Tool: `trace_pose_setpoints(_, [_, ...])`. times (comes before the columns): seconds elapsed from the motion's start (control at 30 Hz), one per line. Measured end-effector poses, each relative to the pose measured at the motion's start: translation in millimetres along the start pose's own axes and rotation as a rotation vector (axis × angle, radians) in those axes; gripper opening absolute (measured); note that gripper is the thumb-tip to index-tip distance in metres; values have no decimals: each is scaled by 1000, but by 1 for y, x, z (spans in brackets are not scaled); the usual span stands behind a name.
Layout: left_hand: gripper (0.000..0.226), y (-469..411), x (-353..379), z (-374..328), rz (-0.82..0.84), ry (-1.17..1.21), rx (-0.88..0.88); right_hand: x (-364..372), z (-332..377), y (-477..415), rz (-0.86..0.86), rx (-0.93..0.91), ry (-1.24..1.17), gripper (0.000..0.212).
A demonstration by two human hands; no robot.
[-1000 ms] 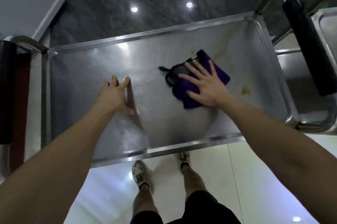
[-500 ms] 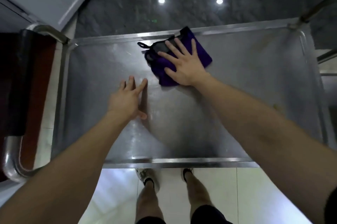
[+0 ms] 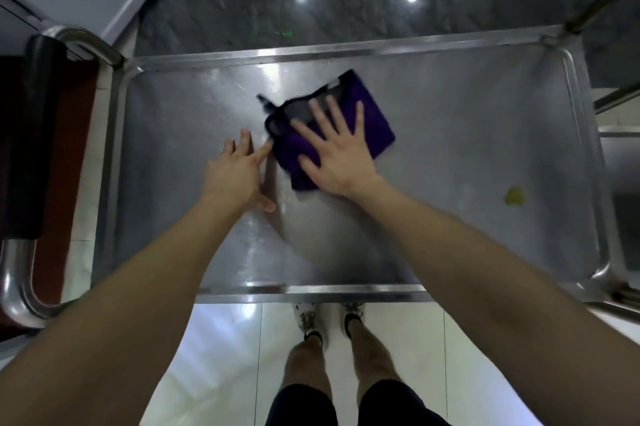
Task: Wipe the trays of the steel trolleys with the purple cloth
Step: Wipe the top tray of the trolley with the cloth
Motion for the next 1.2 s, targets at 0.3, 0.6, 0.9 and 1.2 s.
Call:
trace_pose_setpoints(0.3, [147,0,-6,-3,-9,27,22,-50,-156,63,-81,293,-26,68])
trace_pose_setpoints(0.6, [132,4,-13,-5,-93,11,29,23,67,135,8,22,-52,72])
trace_pose_setpoints(0.9, [140,15,-19,-12,-70,10,61,-18,-103,266,37,151,37,80])
trace_pose_setpoints(1.2, [151,40,-52,-138,-83,-76,204,4,-52,259,-40,427,18,76])
Point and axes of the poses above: each hand's wrist, its own y-axis away from the middle knuckle, its own x-axis out of the palm, z = x × y, the point moved 7 cm from there along -y, towards the middle knuckle, and after that the axes turned 5 degrees about -y, right-handed, at the moved point
